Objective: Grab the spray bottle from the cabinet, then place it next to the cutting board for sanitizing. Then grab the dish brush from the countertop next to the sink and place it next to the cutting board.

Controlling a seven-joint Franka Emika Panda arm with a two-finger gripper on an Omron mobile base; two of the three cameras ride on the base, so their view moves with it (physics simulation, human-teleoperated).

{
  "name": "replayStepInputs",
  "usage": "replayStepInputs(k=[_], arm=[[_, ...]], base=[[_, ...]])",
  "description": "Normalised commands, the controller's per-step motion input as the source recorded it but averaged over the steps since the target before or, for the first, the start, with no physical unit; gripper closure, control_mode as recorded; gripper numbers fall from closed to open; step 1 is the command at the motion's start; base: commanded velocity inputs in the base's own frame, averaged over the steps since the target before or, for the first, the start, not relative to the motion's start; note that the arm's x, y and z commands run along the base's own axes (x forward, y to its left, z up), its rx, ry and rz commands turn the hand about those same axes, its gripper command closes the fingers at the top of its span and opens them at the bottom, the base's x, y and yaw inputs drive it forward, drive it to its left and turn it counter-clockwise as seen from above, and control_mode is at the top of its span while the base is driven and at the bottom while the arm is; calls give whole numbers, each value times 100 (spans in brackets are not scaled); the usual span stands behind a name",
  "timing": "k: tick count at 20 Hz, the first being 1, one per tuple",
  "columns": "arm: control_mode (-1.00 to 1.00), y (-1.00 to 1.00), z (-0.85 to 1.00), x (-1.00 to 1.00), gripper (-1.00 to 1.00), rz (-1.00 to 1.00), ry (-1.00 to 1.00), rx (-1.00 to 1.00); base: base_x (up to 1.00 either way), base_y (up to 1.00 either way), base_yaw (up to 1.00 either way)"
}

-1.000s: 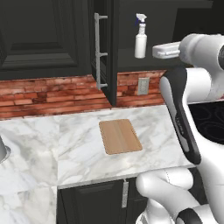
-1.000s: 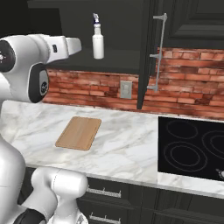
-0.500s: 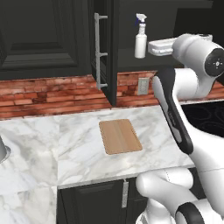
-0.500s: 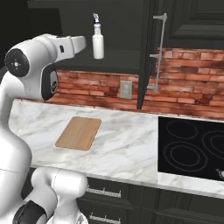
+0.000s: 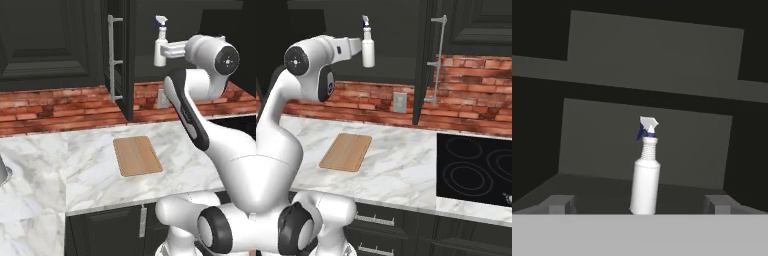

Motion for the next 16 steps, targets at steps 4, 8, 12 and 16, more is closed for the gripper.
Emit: replayStepInputs(k=[4, 8, 12, 16], arm=[[-100, -6, 0, 45, -100, 3, 0, 0], [-100, -2, 0, 46, -100, 1, 0, 0], [-100, -8, 0, 43, -100, 1, 0, 0], [-100, -20, 0, 40, -100, 0, 0, 0]], base=[[0, 0, 0], [0, 0, 0], [0, 0, 0], [0, 0, 0]])
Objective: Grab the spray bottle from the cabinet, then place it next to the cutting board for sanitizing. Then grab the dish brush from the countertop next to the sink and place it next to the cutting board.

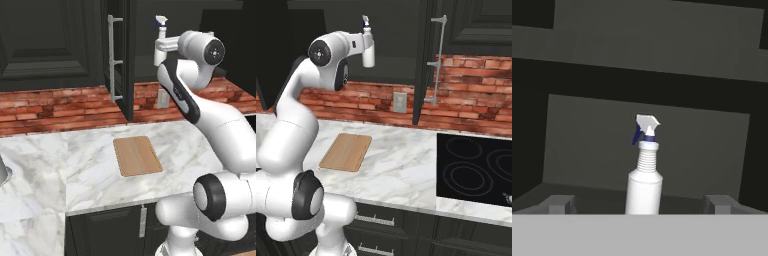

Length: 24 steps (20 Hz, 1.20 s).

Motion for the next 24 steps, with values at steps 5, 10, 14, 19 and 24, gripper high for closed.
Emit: replayStepInputs(k=[5, 10, 14, 19, 24], arm=[[-100, -13, -1, 38, -100, 0, 3, 0], [-100, 0, -12, 31, -100, 0, 3, 0], [-100, 0, -12, 41, -100, 0, 1, 0], [-100, 0, -7, 45, -100, 0, 0, 0], [-100, 0, -6, 34, -100, 0, 0, 0]], base=[[0, 0, 0], [0, 0, 0], [0, 0, 0], [0, 0, 0], [0, 0, 0]])
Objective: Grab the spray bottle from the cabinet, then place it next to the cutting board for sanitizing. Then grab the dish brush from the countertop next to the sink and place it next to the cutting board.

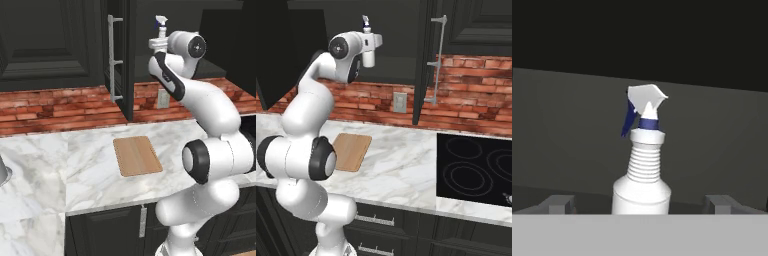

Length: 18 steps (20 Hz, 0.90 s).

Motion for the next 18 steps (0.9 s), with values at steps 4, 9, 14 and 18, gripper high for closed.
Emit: replayStepInputs(k=[4, 9, 14, 18], arm=[[-100, 0, -19, 16, -100, 0, 4, 0], [-100, 0, -17, 22, -100, 0, 6, 0], [-100, 0, -1, 33, -100, 0, 5, 0], [-100, 0, -7, 32, -100, 0, 5, 0]], base=[[0, 0, 0], [0, 0, 0], [0, 0, 0], [0, 0, 0]])
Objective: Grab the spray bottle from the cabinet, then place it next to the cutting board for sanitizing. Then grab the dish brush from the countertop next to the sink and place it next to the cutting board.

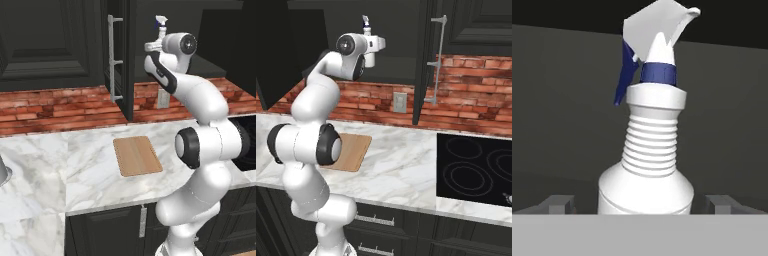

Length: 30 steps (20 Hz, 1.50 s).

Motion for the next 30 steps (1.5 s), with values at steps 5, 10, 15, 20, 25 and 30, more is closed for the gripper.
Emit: replayStepInputs(k=[5, 10, 15, 20, 25, 30], arm=[[-100, 0, -12, 12, -100, 0, 6, 0], [-100, 0, -13, 12, 100, 0, 6, 0], [-100, 0, -7, 19, 100, 0, 6, 0], [-100, 0, -7, 8, 100, 0, 4, 0], [-100, 0, 0, -6, 100, 0, 7, 0], [-100, 0, 0, -38, 100, 0, 8, 0]], base=[[0, 0, 0], [0, 0, 0], [0, 0, 0], [0, 0, 0], [0, 0, 0], [0, 0, 0]])
